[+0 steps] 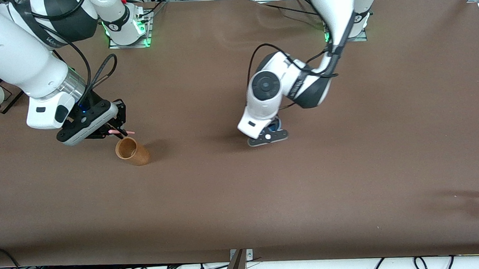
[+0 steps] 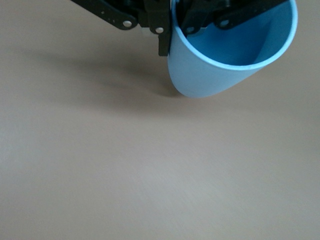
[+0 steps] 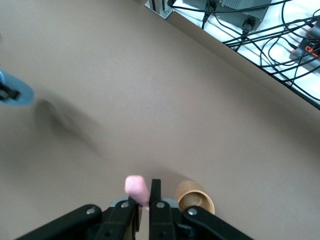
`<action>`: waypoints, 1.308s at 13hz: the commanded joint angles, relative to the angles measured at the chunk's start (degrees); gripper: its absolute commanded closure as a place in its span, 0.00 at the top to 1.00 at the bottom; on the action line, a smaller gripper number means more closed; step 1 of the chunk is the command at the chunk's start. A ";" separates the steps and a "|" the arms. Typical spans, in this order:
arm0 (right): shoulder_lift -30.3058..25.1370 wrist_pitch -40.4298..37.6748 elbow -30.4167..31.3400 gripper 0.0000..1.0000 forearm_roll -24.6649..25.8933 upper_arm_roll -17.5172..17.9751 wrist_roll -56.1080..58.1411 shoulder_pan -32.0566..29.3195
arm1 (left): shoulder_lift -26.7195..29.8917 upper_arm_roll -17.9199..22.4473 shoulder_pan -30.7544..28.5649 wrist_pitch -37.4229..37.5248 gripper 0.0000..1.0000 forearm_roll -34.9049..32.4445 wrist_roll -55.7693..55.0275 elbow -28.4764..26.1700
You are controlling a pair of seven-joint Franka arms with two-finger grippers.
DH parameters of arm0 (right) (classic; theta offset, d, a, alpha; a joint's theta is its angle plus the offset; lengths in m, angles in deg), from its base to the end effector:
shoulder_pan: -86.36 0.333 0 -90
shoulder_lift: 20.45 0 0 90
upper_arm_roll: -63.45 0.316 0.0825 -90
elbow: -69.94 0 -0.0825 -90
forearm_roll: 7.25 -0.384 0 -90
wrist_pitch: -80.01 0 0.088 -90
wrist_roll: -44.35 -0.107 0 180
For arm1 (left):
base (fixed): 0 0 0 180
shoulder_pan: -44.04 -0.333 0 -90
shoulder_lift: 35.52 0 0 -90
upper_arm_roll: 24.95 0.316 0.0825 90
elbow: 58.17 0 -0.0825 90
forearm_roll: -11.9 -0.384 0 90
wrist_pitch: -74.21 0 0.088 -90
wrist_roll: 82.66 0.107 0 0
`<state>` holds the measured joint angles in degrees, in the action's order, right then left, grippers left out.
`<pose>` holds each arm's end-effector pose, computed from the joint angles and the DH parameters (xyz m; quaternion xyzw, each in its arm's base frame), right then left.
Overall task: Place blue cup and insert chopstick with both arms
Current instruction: 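Set down the blue cup with the left gripper while the right gripper lifts the chopstick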
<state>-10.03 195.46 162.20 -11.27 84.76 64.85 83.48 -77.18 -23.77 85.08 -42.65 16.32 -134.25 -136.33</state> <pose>0.6095 0.1888 0.5479 -0.9401 -0.3133 -0.1181 0.0634 0.5543 -0.4725 0.2836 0.9923 0.1179 -0.0373 0.0005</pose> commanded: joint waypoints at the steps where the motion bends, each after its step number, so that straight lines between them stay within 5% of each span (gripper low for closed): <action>1: -0.05 -0.05 0.20 0.00 -1.16 0.48 0.07 -0.46 | -7.19 1.37 3.42 1.73 0.00 0.59 -5.61 8.44; 5: 1.18 0.30 0.29 0.00 -1.07 2.05 0.07 -0.46 | -9.32 1.37 3.97 0.85 0.00 0.32 -8.35 9.95; 6: 1.45 1.00 0.37 0.04 -1.07 2.41 -0.37 -0.38 | -9.41 1.37 3.70 0.85 0.09 0.32 -8.35 9.86; 8: 2.06 2.06 0.37 0.02 -0.99 3.37 -0.37 -0.38 | -9.15 1.46 3.35 0.85 0.49 0.32 -7.83 9.95; 10: 2.33 2.32 0.37 0.00 -0.99 3.38 -0.37 -0.29 | -8.01 1.37 2.56 1.20 1.00 0.58 -7.04 10.04; 13: 3.38 2.68 -0.24 0.00 -0.99 3.90 -3.60 0.15 | -4.59 0.84 0.37 5.13 1.00 6.09 -6.51 10.21; 17: 4.87 7.58 -0.24 0.00 -0.37 4.70 -11.42 6.81 | 7.26 2.33 -6.04 21.99 1.00 5.87 7.14 10.21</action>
<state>-6.11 200.61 162.40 -11.47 89.05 57.47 87.49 -76.89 -22.15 82.03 -27.94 22.16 -135.89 -124.16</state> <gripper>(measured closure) 0.921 0.009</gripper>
